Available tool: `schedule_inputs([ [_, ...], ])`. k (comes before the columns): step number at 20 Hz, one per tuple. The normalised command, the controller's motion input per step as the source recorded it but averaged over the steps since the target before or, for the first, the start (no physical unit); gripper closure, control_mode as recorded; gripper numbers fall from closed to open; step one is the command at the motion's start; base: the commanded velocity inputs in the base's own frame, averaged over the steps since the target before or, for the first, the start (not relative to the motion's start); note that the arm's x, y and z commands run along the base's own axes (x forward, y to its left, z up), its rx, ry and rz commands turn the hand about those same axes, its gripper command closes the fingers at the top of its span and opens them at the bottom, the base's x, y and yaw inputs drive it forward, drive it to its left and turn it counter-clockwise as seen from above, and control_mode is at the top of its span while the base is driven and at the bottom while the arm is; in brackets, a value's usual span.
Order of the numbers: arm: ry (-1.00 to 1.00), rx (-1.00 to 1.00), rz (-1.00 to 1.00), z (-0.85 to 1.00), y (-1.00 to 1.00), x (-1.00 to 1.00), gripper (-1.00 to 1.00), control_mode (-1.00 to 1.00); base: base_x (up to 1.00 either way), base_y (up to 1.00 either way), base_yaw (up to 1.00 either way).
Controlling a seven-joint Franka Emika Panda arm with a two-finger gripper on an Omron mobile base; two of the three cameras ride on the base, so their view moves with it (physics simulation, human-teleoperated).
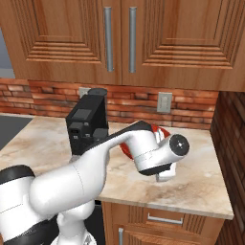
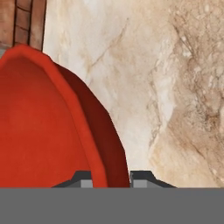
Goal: Place the two vegetables and bowl onto the tray for setting up a vegetable dip station.
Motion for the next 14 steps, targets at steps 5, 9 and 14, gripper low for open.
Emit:
schedule_inputs([
  [5, 0.0, 0.0, 0.0, 0.1, 0.29, -0.03, 1.0, -1.0, 0.0, 0.0, 0.0],
  [9, 0.0, 0.0, 0.0, 0.19, 0.16, -0.07, 1.0, -1.0, 0.0, 0.0, 0.0],
  [14, 0.0, 0.0, 0.0, 0.18, 0.18, -0.18, 1.0, -1.0, 0.0, 0.0, 0.0],
])
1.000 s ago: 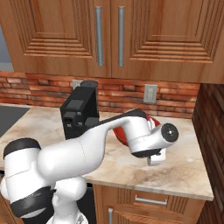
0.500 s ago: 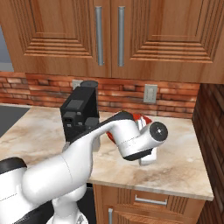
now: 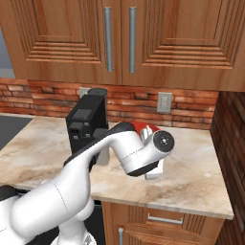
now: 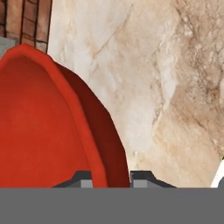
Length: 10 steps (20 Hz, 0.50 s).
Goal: Place the two vegetables and bowl onto the tray for setting up a vegetable dip station.
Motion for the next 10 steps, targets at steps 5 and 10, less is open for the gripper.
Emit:
schedule_inputs([
  [5, 0.0, 0.0, 0.0, 0.2, 0.19, -0.3, 1.0, -1.0, 0.0, 0.0, 0.0],
  [10, 0.0, -0.01, 0.0, 0.11, 0.35, -0.36, 1.0, -1.0, 0.0, 0.0, 0.0],
])
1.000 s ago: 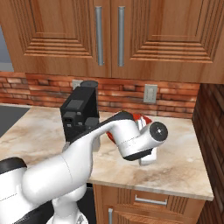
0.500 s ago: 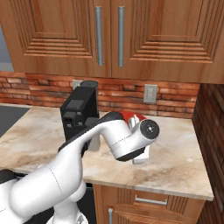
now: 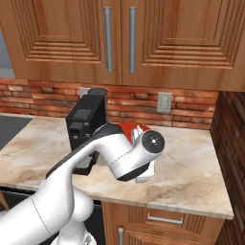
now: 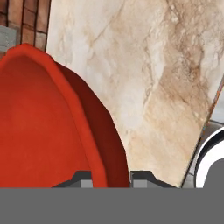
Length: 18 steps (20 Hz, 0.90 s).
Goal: Place the two vegetables and bowl onto the tray for setting up a vegetable dip station.
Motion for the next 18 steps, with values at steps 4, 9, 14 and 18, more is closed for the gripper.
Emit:
schedule_inputs([
  [4, 0.0, -0.01, 0.0, 0.08, 0.3, -0.34, 1.0, -1.0, 0.0, 0.0, 0.0],
  [9, 0.0, 0.0, 0.0, 0.02, 0.25, -0.31, 1.0, -1.0, 0.0, 0.0, 0.0],
  [14, 0.0, 0.0, 0.0, 0.09, 0.33, -0.06, 1.0, -1.0, 0.0, 0.0, 0.0],
  [18, 0.0, 0.0, 0.0, 0.11, 0.2, 0.0, 1.0, -1.0, 0.0, 0.0, 0.0],
])
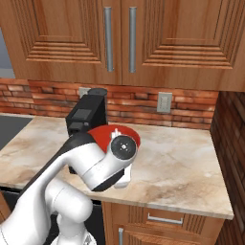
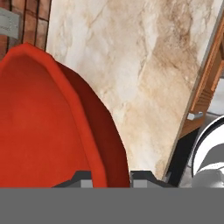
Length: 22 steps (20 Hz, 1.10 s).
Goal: Place the two vegetables and bowl onto the tray for setting up a vegetable dip station.
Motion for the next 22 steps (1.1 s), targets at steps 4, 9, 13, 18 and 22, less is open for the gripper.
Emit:
schedule_inputs([
  [4, 0.0, 0.0, 0.0, 0.03, 0.13, 0.0, 1.0, -1.0, 0.0, 0.0, 0.0],
  [9, 0.0, 0.0, 0.0, 0.0, 0.09, 0.0, 1.0, -1.0, 0.0, 0.0, 0.0],
  [13, 0.0, 0.0, 0.0, 0.0, 0.0, 0.0, 1.0, -1.0, 0.0, 0.0, 0.0],
  [18, 0.0, 0.0, 0.0, 0.0, 0.0, 0.0, 1.0, 1.0, -0.3, 0.0, 0.0],
  [22, 0.0, 0.0, 0.0, 0.0, 0.0, 0.0, 1.0, 1.0, -0.82, 0.03, 0.0],
])
